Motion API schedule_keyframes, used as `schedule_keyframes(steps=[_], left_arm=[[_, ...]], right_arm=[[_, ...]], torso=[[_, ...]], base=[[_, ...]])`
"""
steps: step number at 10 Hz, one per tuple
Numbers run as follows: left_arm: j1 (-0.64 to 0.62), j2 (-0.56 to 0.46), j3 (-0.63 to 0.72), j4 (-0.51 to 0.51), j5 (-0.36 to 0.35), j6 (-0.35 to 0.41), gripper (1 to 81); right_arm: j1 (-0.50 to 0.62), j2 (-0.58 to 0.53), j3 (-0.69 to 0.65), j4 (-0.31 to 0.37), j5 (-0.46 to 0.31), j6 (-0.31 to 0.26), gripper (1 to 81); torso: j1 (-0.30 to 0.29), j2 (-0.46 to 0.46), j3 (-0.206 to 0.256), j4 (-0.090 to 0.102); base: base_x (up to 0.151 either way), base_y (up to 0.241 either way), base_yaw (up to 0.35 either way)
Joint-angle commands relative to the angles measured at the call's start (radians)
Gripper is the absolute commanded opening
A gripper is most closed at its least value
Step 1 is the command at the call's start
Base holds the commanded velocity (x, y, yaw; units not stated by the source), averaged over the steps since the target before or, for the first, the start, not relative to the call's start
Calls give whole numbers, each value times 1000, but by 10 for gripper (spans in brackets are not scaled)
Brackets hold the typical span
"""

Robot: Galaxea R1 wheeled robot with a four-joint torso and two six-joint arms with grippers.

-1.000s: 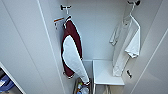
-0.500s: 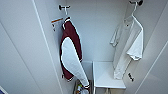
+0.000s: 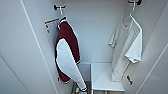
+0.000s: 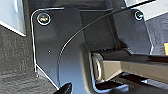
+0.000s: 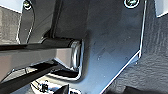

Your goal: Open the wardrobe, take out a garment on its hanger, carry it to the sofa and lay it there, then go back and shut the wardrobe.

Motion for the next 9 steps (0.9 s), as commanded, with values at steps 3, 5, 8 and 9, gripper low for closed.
schedule_keyframes(steps=[3,5,8,9], left_arm=[[-35,-1,2,11,50,5,811],[-36,-1,2,11,50,5,811],[-35,1,2,12,50,5,811],[-35,1,2,13,50,7,811]], right_arm=[[28,4,1,-3,-70,-4,811],[33,4,2,3,-70,-3,811],[33,5,2,8,-70,-1,811],[34,5,1,8,-71,0,811]], torso=[[0,0,0,0],[0,0,0,0],[0,0,0,0],[0,0,0,0]], base=[[75,0,0],[75,0,0],[75,0,0],[75,0,0]])
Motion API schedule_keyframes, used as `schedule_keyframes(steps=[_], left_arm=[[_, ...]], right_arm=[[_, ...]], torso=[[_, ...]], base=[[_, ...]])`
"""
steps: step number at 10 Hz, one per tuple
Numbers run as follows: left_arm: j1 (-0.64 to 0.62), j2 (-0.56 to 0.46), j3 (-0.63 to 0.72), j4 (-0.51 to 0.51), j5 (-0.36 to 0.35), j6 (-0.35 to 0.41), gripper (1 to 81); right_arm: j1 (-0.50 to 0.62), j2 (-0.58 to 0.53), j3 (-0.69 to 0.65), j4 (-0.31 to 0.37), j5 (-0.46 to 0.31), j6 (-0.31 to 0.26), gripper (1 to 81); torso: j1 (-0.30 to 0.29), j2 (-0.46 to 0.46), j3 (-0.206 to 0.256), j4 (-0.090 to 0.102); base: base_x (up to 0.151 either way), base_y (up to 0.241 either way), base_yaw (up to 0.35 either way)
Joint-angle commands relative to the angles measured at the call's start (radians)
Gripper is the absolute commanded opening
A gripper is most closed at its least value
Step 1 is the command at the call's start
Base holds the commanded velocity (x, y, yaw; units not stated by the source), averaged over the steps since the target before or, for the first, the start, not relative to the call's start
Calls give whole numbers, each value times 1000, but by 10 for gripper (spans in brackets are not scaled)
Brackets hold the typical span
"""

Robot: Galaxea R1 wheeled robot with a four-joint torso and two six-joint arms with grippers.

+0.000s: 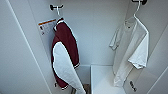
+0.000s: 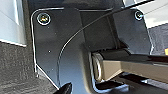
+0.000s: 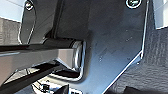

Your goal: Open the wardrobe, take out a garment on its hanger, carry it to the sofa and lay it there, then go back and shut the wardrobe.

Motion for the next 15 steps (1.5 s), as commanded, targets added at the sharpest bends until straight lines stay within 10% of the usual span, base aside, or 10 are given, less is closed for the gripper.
schedule_keyframes(steps=[1,15], left_arm=[[-35,1,2,12,51,5,811],[-33,3,2,9,53,5,811]], right_arm=[[32,2,0,8,-71,0,811],[32,-2,2,-1,-71,-3,811]], torso=[[0,0,0,0],[1,0,0,0]], base=[[75,0,0],[61,0,0]])
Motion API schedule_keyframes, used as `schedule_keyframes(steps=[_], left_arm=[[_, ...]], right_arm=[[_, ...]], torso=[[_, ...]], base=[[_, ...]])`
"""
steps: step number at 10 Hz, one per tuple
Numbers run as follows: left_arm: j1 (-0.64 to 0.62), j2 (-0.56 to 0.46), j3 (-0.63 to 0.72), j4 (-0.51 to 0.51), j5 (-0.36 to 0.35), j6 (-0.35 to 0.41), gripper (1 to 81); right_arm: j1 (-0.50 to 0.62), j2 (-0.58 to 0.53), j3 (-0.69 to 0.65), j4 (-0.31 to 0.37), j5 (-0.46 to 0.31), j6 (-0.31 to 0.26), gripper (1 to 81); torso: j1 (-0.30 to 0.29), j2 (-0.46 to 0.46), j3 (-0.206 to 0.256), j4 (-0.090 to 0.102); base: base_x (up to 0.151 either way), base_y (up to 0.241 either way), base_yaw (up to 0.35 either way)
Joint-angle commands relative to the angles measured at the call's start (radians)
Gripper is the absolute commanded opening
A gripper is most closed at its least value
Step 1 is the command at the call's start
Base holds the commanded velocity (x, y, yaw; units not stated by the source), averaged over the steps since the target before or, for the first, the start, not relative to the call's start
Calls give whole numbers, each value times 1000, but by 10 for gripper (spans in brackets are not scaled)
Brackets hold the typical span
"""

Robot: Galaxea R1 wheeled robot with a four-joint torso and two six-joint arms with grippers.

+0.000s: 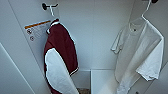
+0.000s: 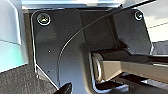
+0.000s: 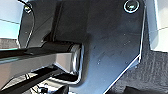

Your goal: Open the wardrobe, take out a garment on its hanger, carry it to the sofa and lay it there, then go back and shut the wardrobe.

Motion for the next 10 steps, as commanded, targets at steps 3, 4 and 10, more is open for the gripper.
schedule_keyframes(steps=[3,4,10], left_arm=[[-35,8,2,10,56,5,811],[-38,10,2,10,56,5,811],[-72,10,2,10,53,7,811]], right_arm=[[13,0,4,4,-69,-3,811],[13,0,6,4,-69,-3,811],[13,0,10,6,-67,-3,811]], torso=[[0,0,32,-104],[0,0,38,-128],[0,0,45,-175]], base=[[0,0,0],[0,0,0],[0,0,0]])
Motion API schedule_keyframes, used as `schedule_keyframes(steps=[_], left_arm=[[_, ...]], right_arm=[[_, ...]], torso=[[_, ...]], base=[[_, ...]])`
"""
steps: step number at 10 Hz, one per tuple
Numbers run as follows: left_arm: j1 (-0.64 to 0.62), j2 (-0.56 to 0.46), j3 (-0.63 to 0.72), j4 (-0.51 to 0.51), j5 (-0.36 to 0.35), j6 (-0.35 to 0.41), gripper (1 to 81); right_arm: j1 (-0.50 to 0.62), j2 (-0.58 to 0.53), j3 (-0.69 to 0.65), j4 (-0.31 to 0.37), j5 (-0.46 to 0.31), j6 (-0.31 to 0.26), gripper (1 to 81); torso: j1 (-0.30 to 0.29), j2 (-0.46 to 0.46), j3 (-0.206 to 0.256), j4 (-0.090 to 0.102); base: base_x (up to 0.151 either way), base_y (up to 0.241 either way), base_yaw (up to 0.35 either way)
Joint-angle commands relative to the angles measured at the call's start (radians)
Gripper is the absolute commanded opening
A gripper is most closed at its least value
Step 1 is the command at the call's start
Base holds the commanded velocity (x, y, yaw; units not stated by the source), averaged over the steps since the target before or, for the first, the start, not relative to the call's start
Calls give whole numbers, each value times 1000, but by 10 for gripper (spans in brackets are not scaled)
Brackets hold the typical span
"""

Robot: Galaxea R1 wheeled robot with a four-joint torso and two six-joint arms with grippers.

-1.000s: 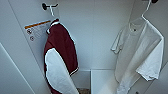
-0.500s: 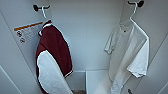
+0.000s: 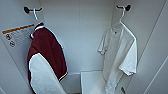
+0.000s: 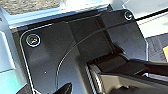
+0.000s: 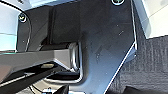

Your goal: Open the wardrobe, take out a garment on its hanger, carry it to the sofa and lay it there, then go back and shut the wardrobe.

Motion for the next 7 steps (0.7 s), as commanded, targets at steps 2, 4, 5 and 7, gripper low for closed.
schedule_keyframes(steps=[2,4,5,7], left_arm=[[-88,6,5,8,43,6,811],[-125,3,39,11,41,6,811],[-153,-18,91,29,41,6,811],[-221,-110,278,35,53,3,811]], right_arm=[[36,0,4,6,-67,-3,811],[36,0,4,6,-67,-3,811],[36,0,4,6,-66,-3,811],[36,0,5,6,-44,-3,811]], torso=[[1,0,0,0],[1,0,0,0],[1,0,0,0],[1,0,0,0]], base=[[0,0,0],[0,0,0],[0,0,0],[0,0,0]])
